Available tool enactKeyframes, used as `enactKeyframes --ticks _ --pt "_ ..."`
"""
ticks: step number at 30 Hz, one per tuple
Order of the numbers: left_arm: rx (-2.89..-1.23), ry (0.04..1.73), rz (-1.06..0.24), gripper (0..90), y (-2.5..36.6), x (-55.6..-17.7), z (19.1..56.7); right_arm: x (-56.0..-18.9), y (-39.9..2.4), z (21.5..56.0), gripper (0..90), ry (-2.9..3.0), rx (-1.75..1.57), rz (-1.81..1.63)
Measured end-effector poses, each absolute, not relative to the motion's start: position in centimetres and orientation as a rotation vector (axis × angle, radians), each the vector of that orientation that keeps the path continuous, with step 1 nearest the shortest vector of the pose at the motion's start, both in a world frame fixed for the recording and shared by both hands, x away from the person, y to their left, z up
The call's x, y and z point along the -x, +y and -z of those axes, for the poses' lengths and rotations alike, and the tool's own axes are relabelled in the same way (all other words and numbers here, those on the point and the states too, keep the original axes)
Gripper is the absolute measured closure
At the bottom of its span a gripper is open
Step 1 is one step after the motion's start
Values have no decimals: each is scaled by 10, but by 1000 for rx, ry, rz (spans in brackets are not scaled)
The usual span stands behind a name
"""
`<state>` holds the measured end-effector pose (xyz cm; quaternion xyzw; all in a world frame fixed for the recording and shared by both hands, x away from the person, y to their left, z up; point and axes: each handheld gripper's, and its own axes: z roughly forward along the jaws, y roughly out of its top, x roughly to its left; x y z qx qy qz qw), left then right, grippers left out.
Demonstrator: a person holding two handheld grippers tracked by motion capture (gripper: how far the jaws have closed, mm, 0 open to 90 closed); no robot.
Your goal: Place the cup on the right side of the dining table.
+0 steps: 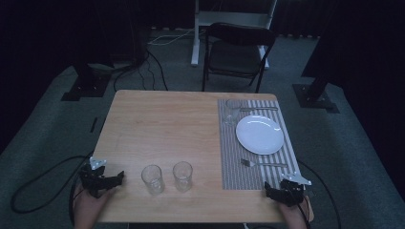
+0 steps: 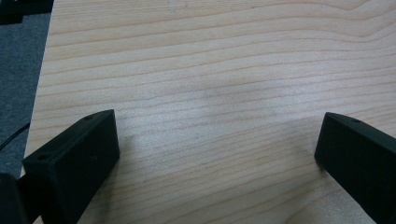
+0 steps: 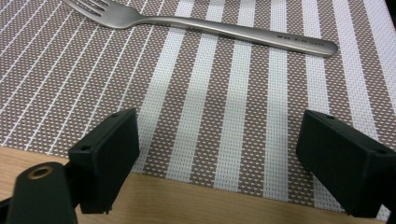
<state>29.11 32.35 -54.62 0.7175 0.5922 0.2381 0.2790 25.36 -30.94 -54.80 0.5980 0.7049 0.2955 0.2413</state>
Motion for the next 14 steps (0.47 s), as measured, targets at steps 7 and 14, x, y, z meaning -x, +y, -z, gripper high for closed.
enactKeyframes --ticks 7,14 --pt "-1925 1589 -639 2 323 -291 546 -254 -310 548 128 1932 -1636 -805" --pt "-1925 1589 -639 3 323 -291 546 -255 -310 547 127 1934 -1640 -803"
